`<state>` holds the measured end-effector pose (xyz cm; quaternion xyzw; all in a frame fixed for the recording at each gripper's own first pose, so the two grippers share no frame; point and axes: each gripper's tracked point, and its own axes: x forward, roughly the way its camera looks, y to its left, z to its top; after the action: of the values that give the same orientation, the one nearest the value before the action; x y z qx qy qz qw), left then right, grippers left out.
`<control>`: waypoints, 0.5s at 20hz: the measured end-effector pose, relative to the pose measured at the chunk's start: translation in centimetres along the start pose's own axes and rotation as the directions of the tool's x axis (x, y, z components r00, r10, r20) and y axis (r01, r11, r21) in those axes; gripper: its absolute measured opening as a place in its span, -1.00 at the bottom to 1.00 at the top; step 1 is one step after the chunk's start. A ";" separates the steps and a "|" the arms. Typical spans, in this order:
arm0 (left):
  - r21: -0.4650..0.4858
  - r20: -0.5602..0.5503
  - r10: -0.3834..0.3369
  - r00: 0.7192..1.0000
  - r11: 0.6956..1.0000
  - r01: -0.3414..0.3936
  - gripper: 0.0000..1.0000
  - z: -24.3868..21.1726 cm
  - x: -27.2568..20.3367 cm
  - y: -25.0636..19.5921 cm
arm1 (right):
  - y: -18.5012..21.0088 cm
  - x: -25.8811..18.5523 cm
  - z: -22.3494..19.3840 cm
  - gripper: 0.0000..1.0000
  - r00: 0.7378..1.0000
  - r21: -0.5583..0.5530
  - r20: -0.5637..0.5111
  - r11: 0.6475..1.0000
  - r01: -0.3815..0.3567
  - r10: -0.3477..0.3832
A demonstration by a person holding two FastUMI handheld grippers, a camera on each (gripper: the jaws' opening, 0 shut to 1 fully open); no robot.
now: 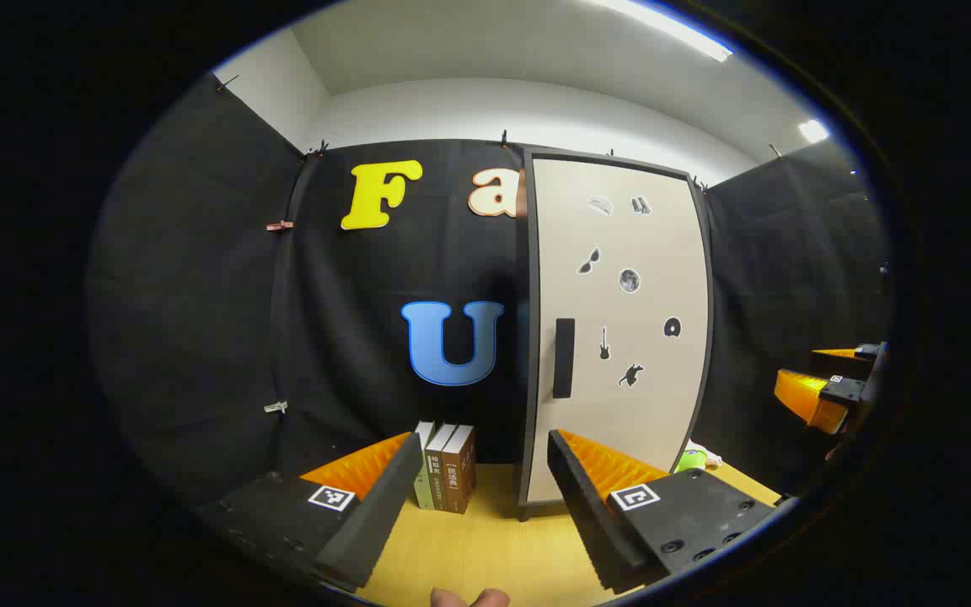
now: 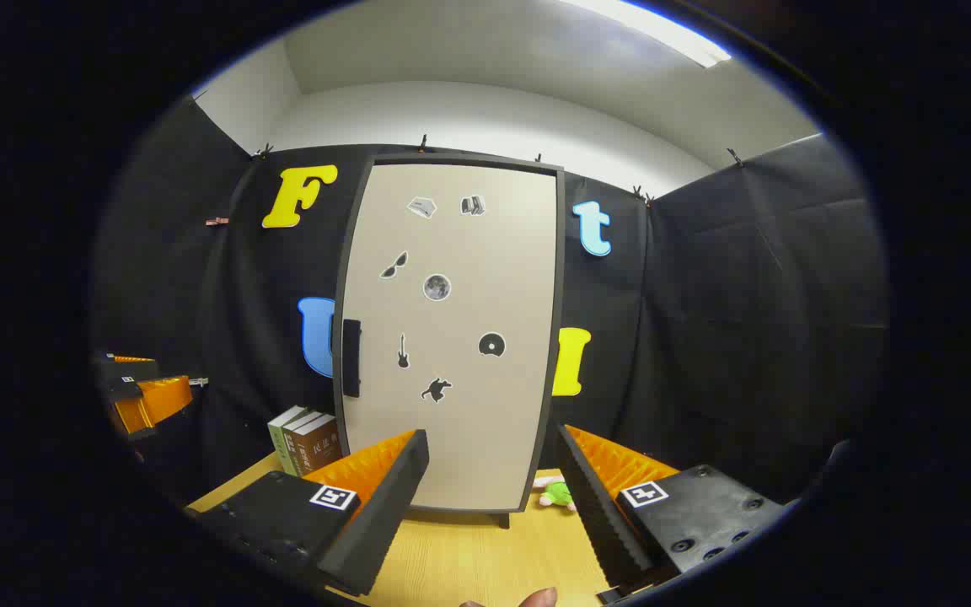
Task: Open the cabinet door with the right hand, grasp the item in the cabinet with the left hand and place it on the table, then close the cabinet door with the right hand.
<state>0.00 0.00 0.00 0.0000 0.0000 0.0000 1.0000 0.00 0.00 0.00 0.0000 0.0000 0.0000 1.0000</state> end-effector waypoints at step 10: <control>0.025 0.008 -0.014 1.000 1.000 0.014 0.89 0.1 -0.3 0.4 | 0.2 -0.3 0.3 0.94 1.000 -0.002 0.011 1.000 0.011 -0.011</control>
<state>-0.30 0.36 0.14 0.0127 -0.0041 -0.0068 0.9999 -0.34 0.17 0.35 -0.0008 -0.0055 -0.0053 1.0000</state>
